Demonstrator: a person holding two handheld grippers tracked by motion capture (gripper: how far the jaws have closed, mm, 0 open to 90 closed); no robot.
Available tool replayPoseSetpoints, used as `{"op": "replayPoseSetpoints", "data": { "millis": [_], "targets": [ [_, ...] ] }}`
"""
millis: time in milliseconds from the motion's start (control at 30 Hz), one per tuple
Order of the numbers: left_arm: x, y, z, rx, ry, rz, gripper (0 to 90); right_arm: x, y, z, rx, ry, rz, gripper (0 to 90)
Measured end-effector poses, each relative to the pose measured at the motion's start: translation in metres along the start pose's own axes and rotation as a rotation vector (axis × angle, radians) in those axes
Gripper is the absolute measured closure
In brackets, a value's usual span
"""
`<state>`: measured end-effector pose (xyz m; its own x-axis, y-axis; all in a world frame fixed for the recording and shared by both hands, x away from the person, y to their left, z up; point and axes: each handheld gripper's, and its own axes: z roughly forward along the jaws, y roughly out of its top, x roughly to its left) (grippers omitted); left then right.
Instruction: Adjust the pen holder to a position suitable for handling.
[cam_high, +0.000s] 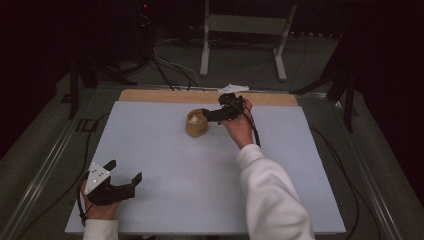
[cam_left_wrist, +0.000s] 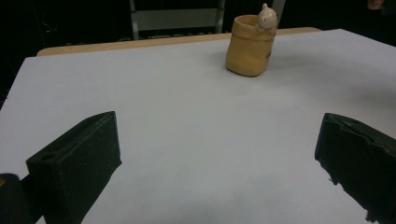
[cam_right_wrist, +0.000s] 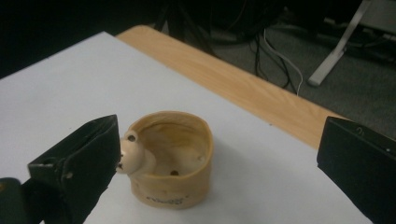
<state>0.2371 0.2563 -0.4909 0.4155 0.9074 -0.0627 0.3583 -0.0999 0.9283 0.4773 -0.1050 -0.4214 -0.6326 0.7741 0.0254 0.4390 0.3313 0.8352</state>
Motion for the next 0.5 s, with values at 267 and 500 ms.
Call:
{"op": "replayPoseSetpoints", "data": {
  "millis": [267, 500],
  "targets": [
    [0.002, 0.000, -0.001, -0.008, -0.003, -0.011, 0.7, 0.000, -0.002, 0.032, 0.096, -0.004, 0.096, 31.8],
    [0.003, 0.000, -0.002, -0.014, -0.001, -0.017, 0.7, 0.003, -0.018, 0.056, 0.164, -0.039, 0.144, 49.9]
  ]
}}
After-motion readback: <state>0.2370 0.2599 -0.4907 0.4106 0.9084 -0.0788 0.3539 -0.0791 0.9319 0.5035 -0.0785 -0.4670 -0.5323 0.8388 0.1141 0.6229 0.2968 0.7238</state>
